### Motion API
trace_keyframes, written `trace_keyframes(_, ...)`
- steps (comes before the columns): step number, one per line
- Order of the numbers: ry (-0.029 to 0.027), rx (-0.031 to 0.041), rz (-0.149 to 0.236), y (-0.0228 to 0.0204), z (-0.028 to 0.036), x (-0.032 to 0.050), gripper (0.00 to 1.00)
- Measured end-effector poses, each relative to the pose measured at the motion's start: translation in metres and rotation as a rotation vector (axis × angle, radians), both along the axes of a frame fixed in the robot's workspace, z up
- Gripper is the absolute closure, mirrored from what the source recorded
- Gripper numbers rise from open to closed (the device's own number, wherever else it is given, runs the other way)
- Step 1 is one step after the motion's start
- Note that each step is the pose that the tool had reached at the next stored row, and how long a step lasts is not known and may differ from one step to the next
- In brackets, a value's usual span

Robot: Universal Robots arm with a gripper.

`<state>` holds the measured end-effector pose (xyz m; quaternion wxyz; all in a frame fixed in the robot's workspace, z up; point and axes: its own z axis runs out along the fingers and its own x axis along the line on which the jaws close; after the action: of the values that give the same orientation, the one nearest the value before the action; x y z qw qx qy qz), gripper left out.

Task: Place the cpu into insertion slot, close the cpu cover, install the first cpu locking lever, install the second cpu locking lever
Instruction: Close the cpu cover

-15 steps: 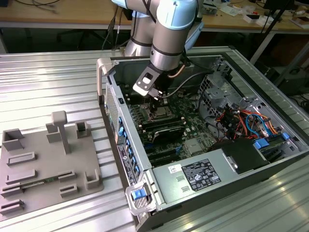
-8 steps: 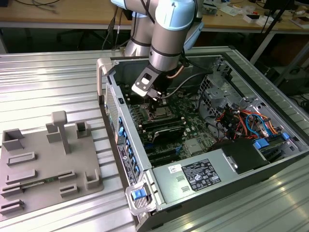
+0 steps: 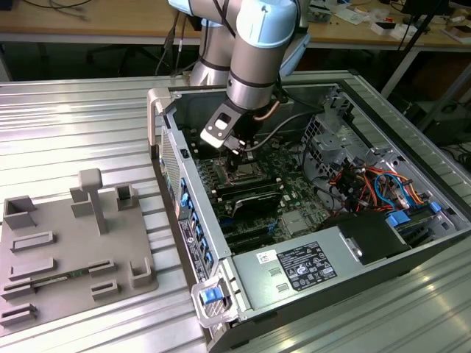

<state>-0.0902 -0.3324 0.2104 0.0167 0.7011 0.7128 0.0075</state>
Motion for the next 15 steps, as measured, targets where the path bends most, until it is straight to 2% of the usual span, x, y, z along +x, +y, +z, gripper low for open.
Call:
trace_keyframes(8,-0.0001,0.0001,0.000,0.0000,0.0012,0.0024,0.89)
trace_keyframes(11,0.0003,0.0002,0.000,0.0000,0.0012,0.0113,0.89)
trace_keyframes(13,0.0027,0.0001,0.000,0.0000,0.0012,0.0245,0.89)
trace_keyframes(15,0.0048,0.0002,0.000,0.0000,0.0011,0.0304,0.89)
